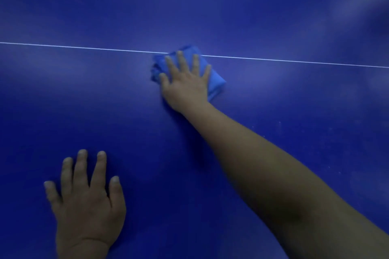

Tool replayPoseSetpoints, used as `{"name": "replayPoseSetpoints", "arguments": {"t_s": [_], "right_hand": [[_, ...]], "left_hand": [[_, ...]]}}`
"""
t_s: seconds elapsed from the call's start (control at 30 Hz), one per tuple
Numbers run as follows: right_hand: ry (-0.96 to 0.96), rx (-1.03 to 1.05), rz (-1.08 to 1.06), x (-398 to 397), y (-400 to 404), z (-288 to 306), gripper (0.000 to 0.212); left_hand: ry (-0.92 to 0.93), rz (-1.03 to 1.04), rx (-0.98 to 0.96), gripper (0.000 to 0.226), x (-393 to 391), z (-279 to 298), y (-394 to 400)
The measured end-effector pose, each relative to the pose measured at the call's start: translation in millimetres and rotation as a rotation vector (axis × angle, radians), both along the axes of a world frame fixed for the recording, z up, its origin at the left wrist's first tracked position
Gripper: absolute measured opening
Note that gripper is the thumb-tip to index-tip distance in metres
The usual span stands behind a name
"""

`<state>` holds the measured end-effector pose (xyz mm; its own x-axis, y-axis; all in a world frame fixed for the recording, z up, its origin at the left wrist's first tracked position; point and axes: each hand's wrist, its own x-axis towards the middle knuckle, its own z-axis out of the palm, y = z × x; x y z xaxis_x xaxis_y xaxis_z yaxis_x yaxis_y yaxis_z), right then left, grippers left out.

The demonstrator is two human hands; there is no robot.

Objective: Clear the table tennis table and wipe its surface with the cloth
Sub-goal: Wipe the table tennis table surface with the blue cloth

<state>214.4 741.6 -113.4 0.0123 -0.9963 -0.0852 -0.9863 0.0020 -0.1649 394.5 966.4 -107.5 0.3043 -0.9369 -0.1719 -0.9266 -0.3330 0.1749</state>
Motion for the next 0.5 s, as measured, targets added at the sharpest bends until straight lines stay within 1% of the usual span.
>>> {"name": "replayPoseSetpoints", "arguments": {"t_s": [0.03, 0.07, 0.1, 0.13, 0.17, 0.23, 0.27, 0.3, 0.33, 0.37, 0.4, 0.43, 0.5], "right_hand": [[-0.002, 0.020, 0.089, 4.0, -0.1, 1.2, 0.057], [0.002, 0.024, 0.102, -9.8, -6.0, 1.5, 0.056], [0.026, -0.001, 0.034, -34.6, -13.0, 0.1, 0.056], [0.045, -0.025, -0.100, -68.8, -18.6, -1.7, 0.056], [0.047, -0.034, -0.281, -108.5, -20.0, -1.1, 0.056], [0.007, 0.010, -0.683, -187.1, -11.7, 3.8, 0.058], [-0.019, 0.035, -0.857, -213.4, -2.7, 9.1, 0.059], [-0.037, 0.055, -0.975, -224.2, 4.0, 14.6, 0.059], [-0.044, 0.070, -1.024, -221.1, 8.2, 16.6, 0.060], [-0.041, 0.072, -0.991, -205.6, 10.3, 17.3, 0.060], [-0.039, 0.055, -0.889, -182.5, 10.2, 14.1, 0.060], [-0.030, 0.032, -0.736, -153.6, 10.9, 10.2, 0.060], [0.007, 0.005, -0.335, -92.0, 18.8, 1.7, 0.059]], "left_hand": [[-0.004, -0.001, 0.000, 0.071, -0.4, 0.1, -0.1], [-0.010, -0.005, 0.005, 0.070, -0.7, -0.2, -0.4], [-0.019, -0.006, 0.013, 0.070, -0.6, -0.1, -0.2], [-0.026, -0.006, 0.021, 0.070, 0.0, 0.0, -0.3], [-0.031, -0.008, 0.029, 0.070, 0.4, 0.5, -0.5], [-0.032, -0.007, 0.035, 0.069, -1.2, 1.6, 0.4], [-0.027, -0.007, 0.036, 0.070, -1.7, 2.2, 0.6], [-0.021, -0.006, 0.038, 0.070, -1.4, 3.1, 0.4], [-0.018, -0.008, 0.040, 0.070, -1.2, 4.2, 0.7], [-0.020, -0.011, 0.040, 0.070, -0.8, 4.8, 1.2], [-0.023, -0.014, 0.038, 0.070, -0.5, 5.2, 1.4], [-0.026, -0.016, 0.035, 0.071, -0.6, 5.6, 1.8], [-0.019, -0.012, 0.028, 0.072, -2.2, 6.4, 1.8]]}}
